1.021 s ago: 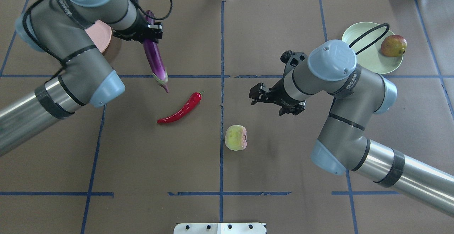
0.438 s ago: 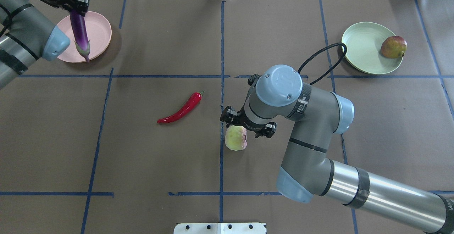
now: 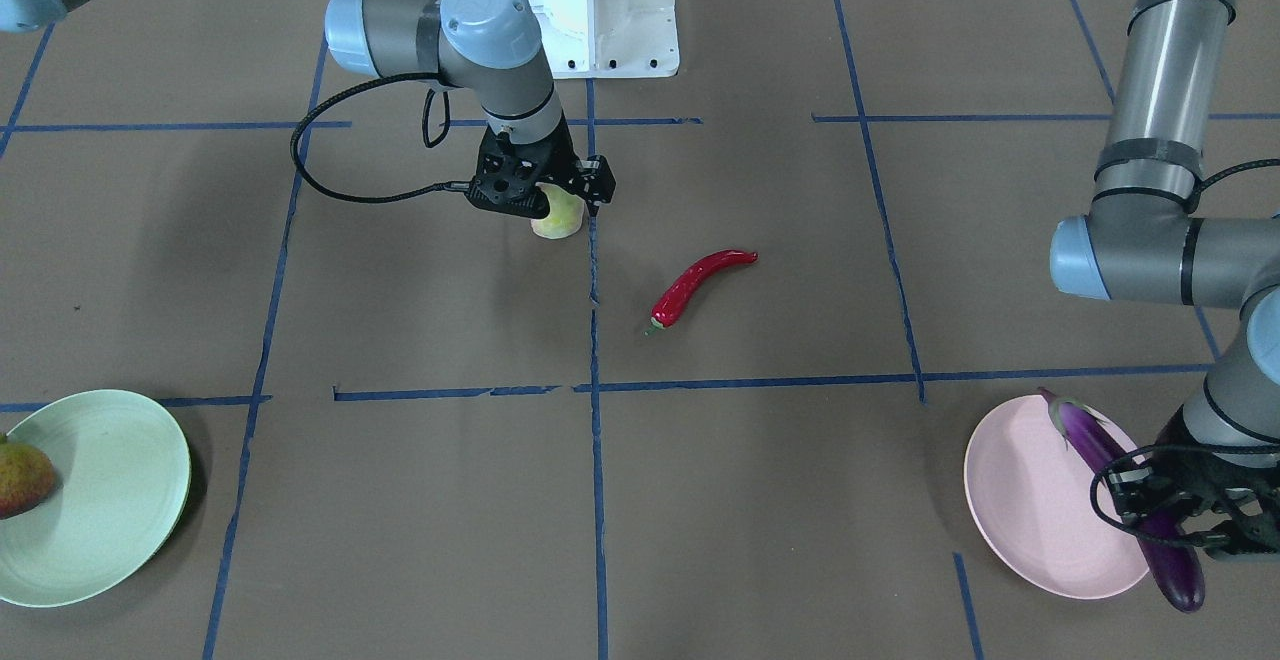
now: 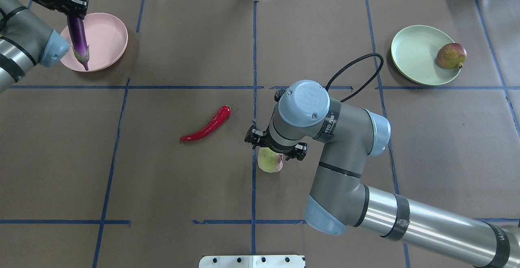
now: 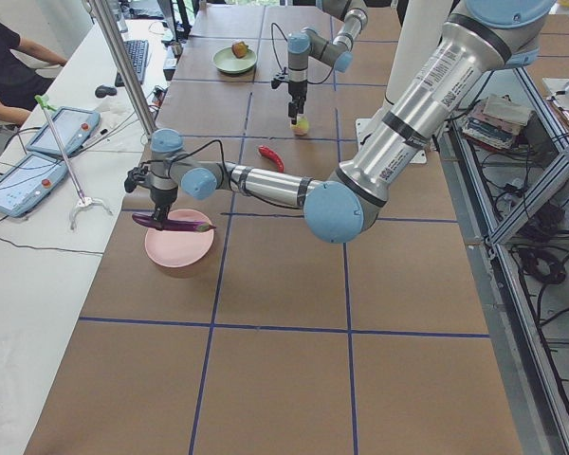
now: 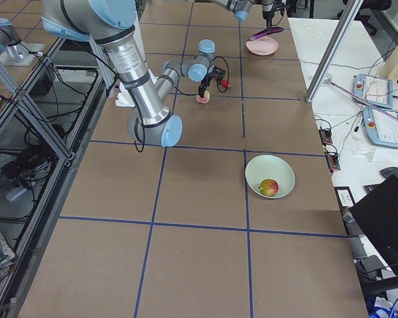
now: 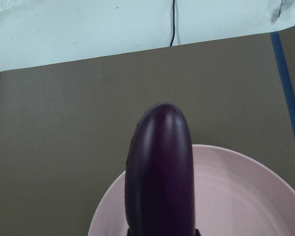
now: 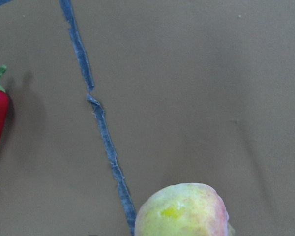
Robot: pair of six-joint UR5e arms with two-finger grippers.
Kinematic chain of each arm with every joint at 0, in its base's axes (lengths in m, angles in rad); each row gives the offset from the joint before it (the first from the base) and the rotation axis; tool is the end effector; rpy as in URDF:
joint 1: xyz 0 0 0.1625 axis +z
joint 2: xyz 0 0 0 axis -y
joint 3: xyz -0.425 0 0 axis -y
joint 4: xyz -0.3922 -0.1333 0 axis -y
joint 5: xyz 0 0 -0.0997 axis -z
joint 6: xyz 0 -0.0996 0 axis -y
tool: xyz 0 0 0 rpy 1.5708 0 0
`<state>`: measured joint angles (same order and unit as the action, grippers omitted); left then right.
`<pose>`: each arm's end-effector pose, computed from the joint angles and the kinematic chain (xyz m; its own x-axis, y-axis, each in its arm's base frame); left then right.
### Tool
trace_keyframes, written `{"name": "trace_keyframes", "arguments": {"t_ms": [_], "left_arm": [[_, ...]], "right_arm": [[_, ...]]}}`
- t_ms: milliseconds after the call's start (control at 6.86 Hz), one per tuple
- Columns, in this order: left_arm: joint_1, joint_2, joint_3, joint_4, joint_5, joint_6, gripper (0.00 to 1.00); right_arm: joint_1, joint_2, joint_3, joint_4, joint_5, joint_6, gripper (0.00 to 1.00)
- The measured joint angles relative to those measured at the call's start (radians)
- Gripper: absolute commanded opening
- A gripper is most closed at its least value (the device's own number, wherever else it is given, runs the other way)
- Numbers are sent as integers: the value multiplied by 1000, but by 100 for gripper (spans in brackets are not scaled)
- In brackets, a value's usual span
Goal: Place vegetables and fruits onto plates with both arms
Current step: 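Lower eggplant onto pink plate with left gripper while right grasps peach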
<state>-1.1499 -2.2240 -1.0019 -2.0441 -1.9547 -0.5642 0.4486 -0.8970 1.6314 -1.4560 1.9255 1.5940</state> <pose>0.2321 -0.7535 0.4926 0.8321 0.0588 -0.5515 0.1163 0.9537 0.2772 -0.5810 -0.3892 0.2186 0.5911 0.3087 0.7452 -0.1855 0.9511 -0.2468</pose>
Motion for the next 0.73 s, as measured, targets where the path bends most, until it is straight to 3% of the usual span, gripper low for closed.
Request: {"name": "trace_keyframes", "arguments": {"t_ms": [292, 438, 583, 729], "left_arm": [[2, -6, 16, -25, 1, 12, 100], [2, -5, 14, -37, 0, 9, 100], [2, -7, 5, -36, -7, 1, 100], [6, -9, -14, -31, -34, -41, 100]], "right_arm": [[-5, 4, -12, 1, -6, -1, 100], [-8, 10, -24, 1, -11, -1, 71], [-13, 16, -37, 0, -14, -1, 10], [-17, 17, -42, -1, -15, -1, 0]]}}
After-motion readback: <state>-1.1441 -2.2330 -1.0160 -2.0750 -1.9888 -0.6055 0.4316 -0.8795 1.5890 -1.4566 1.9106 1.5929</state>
